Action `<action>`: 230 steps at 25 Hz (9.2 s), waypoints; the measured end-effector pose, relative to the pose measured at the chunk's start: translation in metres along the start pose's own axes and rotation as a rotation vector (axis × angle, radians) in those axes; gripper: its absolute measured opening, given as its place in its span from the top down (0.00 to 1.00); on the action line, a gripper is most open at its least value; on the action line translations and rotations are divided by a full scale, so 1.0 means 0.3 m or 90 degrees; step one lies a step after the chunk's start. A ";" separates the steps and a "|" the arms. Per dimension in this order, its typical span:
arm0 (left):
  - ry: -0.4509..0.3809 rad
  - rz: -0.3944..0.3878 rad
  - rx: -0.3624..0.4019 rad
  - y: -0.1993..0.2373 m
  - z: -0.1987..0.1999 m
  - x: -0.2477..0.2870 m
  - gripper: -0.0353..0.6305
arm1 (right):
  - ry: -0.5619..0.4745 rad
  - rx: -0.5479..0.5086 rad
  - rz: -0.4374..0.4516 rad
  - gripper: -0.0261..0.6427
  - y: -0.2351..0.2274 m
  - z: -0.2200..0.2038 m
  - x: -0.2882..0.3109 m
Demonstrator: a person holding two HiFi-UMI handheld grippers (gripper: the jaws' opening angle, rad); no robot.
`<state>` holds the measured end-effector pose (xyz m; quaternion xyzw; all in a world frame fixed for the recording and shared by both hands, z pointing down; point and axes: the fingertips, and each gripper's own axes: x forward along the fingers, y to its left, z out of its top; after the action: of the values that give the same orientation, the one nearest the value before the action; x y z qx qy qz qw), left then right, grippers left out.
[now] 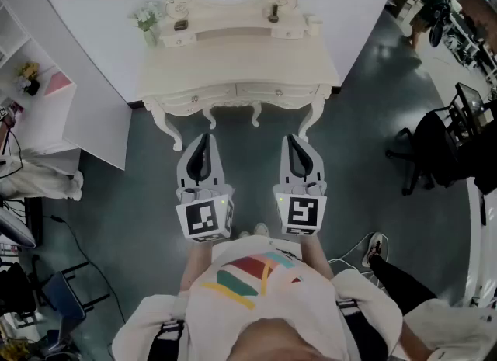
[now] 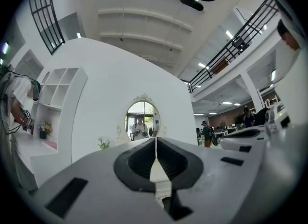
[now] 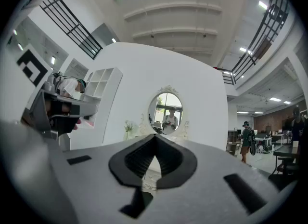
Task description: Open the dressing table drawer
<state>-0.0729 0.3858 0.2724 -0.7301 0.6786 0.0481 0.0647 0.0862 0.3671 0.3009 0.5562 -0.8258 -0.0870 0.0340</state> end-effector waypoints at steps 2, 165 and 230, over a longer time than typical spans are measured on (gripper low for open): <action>0.002 0.002 0.002 0.003 0.000 -0.001 0.94 | -0.011 -0.007 -0.004 0.96 -0.007 0.002 0.003; 0.110 -0.016 0.050 0.331 -0.555 2.060 0.93 | 0.481 0.097 -0.046 0.76 -0.892 -1.271 2.077; 0.091 -0.016 0.039 0.336 -0.499 1.979 0.93 | 0.504 0.055 -0.035 0.83 -0.856 -1.280 1.980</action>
<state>-0.1319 -0.2299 0.3234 -0.7378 0.6734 -0.0257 0.0389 0.1542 -0.3167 0.6073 0.5697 -0.7362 0.1681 0.3242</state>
